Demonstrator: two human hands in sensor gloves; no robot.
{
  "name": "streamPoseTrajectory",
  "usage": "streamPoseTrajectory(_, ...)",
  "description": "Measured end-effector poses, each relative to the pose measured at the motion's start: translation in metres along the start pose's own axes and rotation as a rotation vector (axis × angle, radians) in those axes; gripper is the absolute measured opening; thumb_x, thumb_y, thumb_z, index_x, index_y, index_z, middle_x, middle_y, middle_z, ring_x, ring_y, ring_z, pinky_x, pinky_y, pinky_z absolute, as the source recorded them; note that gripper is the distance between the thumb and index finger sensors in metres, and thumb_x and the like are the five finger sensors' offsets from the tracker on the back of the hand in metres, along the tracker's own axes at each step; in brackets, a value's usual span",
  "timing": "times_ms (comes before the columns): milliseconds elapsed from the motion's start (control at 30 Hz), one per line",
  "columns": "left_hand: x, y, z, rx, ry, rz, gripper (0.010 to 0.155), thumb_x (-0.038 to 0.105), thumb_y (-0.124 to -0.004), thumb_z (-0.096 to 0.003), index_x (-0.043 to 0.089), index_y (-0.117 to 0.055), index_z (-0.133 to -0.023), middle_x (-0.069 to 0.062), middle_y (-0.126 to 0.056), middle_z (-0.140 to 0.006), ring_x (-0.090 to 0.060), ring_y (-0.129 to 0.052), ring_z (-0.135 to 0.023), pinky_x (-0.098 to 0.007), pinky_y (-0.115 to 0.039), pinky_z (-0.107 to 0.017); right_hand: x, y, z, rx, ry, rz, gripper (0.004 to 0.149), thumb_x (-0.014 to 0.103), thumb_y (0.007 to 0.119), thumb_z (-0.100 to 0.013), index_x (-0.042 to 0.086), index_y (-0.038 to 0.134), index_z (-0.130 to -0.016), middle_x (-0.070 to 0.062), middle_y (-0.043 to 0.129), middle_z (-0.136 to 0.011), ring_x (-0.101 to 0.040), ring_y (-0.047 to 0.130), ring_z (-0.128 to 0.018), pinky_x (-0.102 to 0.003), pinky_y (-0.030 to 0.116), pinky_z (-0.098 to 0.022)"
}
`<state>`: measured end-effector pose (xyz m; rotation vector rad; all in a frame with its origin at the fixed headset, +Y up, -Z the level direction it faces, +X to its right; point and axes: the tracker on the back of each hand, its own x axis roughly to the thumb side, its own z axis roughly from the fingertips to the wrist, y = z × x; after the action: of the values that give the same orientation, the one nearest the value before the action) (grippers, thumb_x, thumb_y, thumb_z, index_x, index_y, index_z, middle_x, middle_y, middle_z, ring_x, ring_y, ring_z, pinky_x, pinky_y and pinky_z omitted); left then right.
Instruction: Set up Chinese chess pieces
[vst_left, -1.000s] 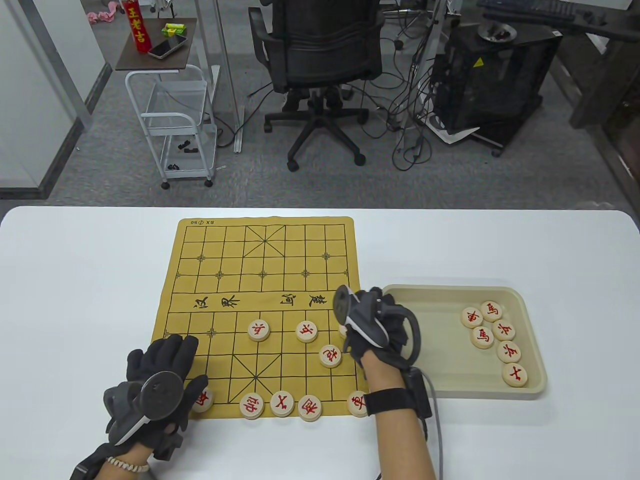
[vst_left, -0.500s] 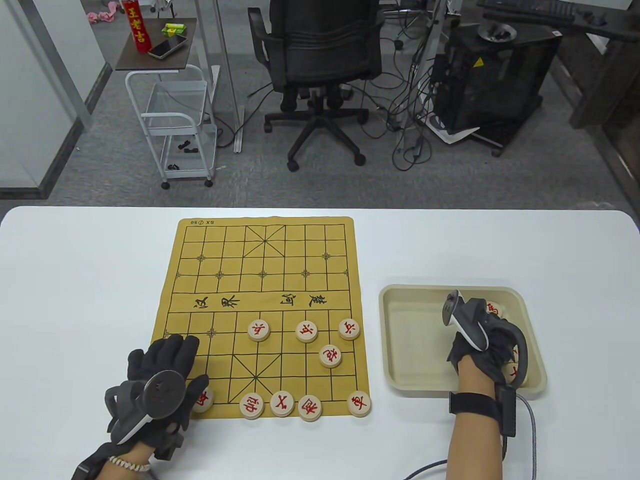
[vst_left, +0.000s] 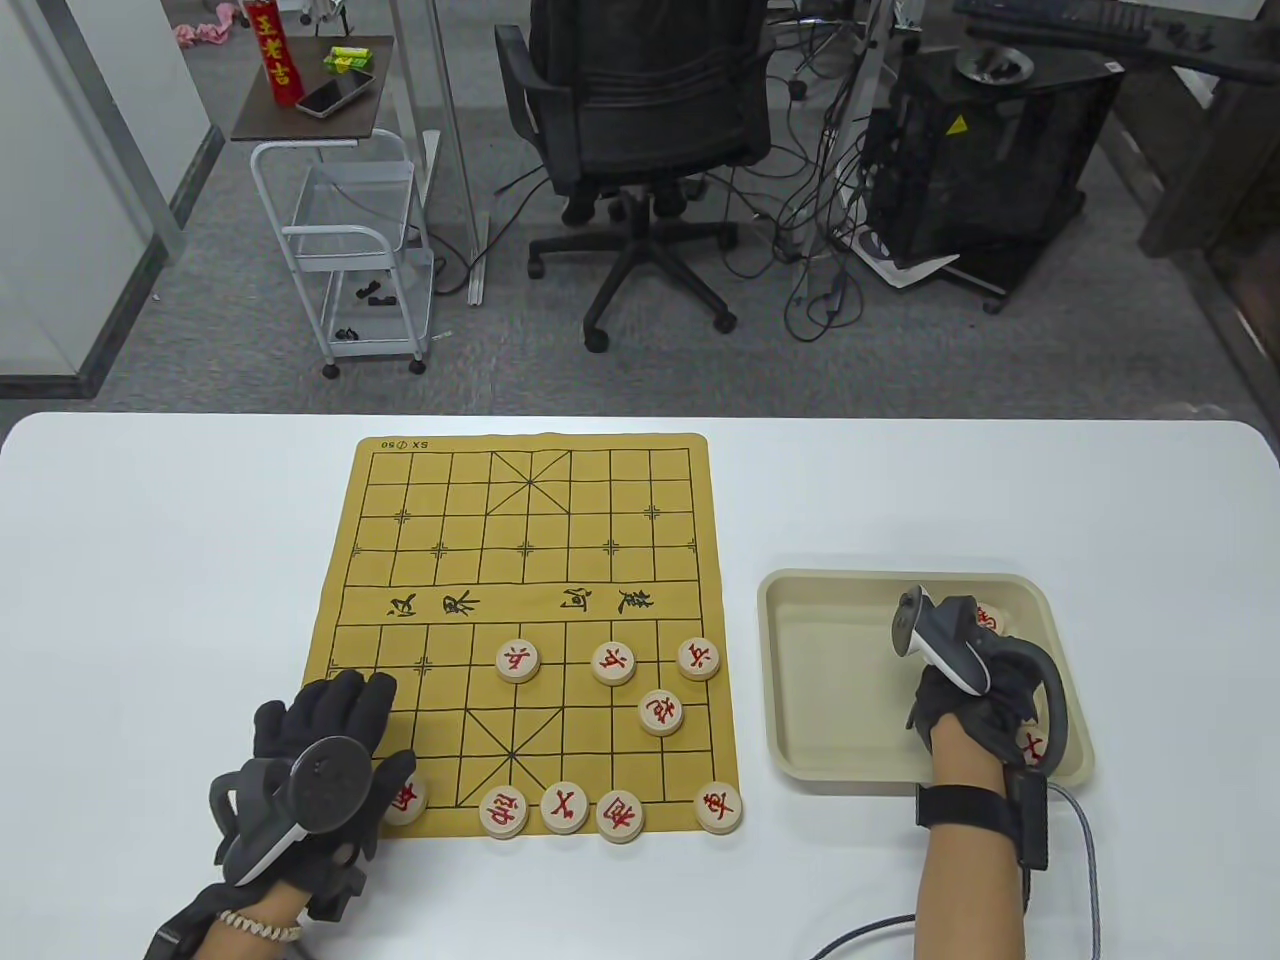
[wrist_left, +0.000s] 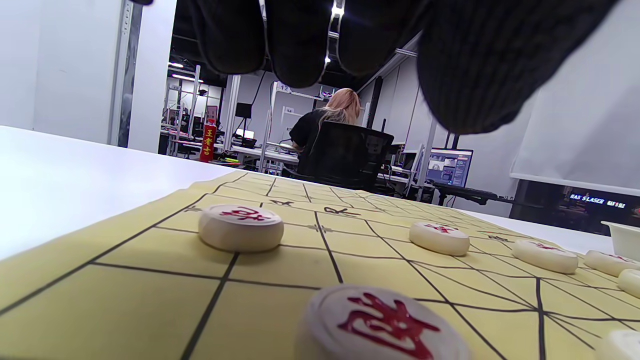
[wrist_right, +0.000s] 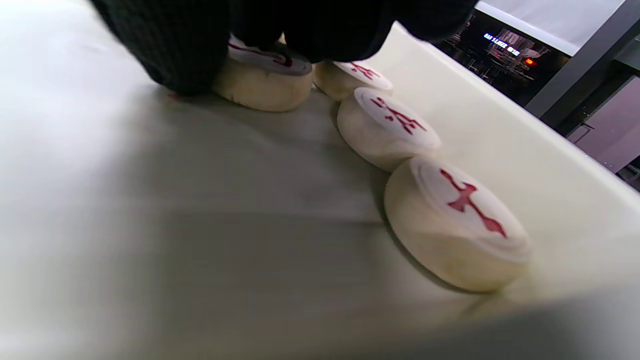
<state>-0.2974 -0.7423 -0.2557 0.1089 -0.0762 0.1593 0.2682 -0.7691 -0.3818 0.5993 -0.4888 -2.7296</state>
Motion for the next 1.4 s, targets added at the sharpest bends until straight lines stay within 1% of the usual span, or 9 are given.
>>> streamPoseTrajectory(267,0.0,0.0,-0.001,-0.006,0.0,-0.004,0.08,0.053,-0.084,-0.0382,0.03,-0.052,-0.108,-0.013,-0.058,-0.116,-0.047,-0.063,-0.107,-0.074,-0.041,-0.073,-0.004,0.001,-0.004,0.001,-0.028,-0.05,0.06,0.048,0.093,-0.047,0.026,0.067,-0.096,-0.008,0.076,-0.104,-0.014,0.089,-0.07,-0.038,0.08,-0.055)
streamPoseTrajectory(400,0.001,-0.001,-0.001,-0.009,-0.001,-0.004,0.08,0.053,-0.084,-0.0382,0.03,-0.052,-0.108,-0.013,-0.059,-0.116,-0.047,-0.063,-0.107,-0.074,-0.041,-0.073,-0.006,0.0,0.002,-0.072,-0.023,-0.049,0.071,0.054,0.098,-0.039,0.024,0.068,-0.096,-0.006,0.083,-0.097,-0.009,0.092,-0.059,-0.035,0.083,-0.049)
streamPoseTrajectory(467,0.0,-0.001,-0.002,-0.009,-0.002,-0.001,0.08,0.053,-0.084,-0.0382,0.03,-0.052,-0.108,-0.013,-0.058,-0.116,-0.047,-0.063,-0.107,-0.074,-0.041,-0.073,-0.005,-0.004,0.01,-0.153,-0.035,-0.069,0.072,0.056,0.098,-0.035,0.024,0.071,-0.094,-0.005,0.086,-0.093,-0.009,0.094,-0.055,-0.035,0.084,-0.045)
streamPoseTrajectory(600,0.001,-0.001,-0.002,-0.005,-0.01,0.005,0.081,0.053,-0.084,-0.0381,0.03,-0.051,-0.108,-0.013,-0.059,-0.116,-0.047,-0.063,-0.107,-0.074,-0.041,-0.073,0.006,-0.021,0.039,-0.289,-0.136,-0.199,0.074,0.055,0.1,-0.032,0.024,0.073,-0.094,-0.006,0.088,-0.09,-0.01,0.095,-0.052,-0.037,0.084,-0.043)
streamPoseTrajectory(733,0.001,-0.001,-0.001,0.002,-0.018,0.009,0.081,0.053,-0.085,-0.0381,0.03,-0.051,-0.108,-0.013,-0.059,-0.116,-0.047,-0.063,-0.107,-0.074,-0.041,-0.073,0.038,-0.041,0.089,-0.4,-0.344,-0.256,0.075,0.055,0.099,-0.032,0.024,0.072,-0.095,-0.006,0.088,-0.091,-0.011,0.095,-0.052,-0.037,0.084,-0.044)
streamPoseTrajectory(900,0.001,-0.001,0.0,0.007,-0.03,0.012,0.081,0.053,-0.084,-0.038,0.03,-0.051,-0.108,-0.013,-0.059,-0.116,-0.047,-0.063,-0.107,-0.074,-0.041,-0.073,0.095,-0.047,0.155,-0.439,-0.621,-0.207,0.075,0.055,0.1,-0.032,0.024,0.072,-0.095,-0.005,0.088,-0.091,-0.01,0.095,-0.053,-0.037,0.084,-0.044)
streamPoseTrajectory(1033,0.001,-0.001,0.0,0.008,-0.032,0.015,0.081,0.053,-0.085,-0.038,0.03,-0.051,-0.108,-0.013,-0.059,-0.116,-0.047,-0.063,-0.107,-0.074,-0.041,-0.073,0.133,-0.039,0.19,-0.425,-0.758,-0.12,0.075,0.054,0.1,-0.031,0.024,0.072,-0.095,-0.005,0.088,-0.091,-0.011,0.095,-0.053,-0.037,0.084,-0.044)
streamPoseTrajectory(1200,0.0,-0.001,0.001,0.01,-0.033,0.023,0.081,0.053,-0.085,-0.038,0.03,-0.051,-0.108,-0.013,-0.059,-0.116,-0.047,-0.063,-0.107,-0.074,-0.041,-0.073,0.161,-0.022,0.202,-0.356,-0.828,-0.046,0.075,0.054,0.1,-0.031,0.024,0.072,-0.095,-0.005,0.088,-0.091,-0.011,0.094,-0.053,-0.037,0.084,-0.045)
streamPoseTrajectory(1400,0.0,-0.001,0.001,0.006,-0.038,0.025,0.081,0.053,-0.085,-0.0381,0.03,-0.051,-0.108,-0.013,-0.059,-0.116,-0.047,-0.063,-0.107,-0.074,-0.041,-0.073,0.178,-0.004,0.205,-0.323,-0.852,-0.002,0.075,0.053,0.1,-0.032,0.024,0.072,-0.095,-0.004,0.087,-0.092,-0.011,0.095,-0.054,-0.037,0.084,-0.045)
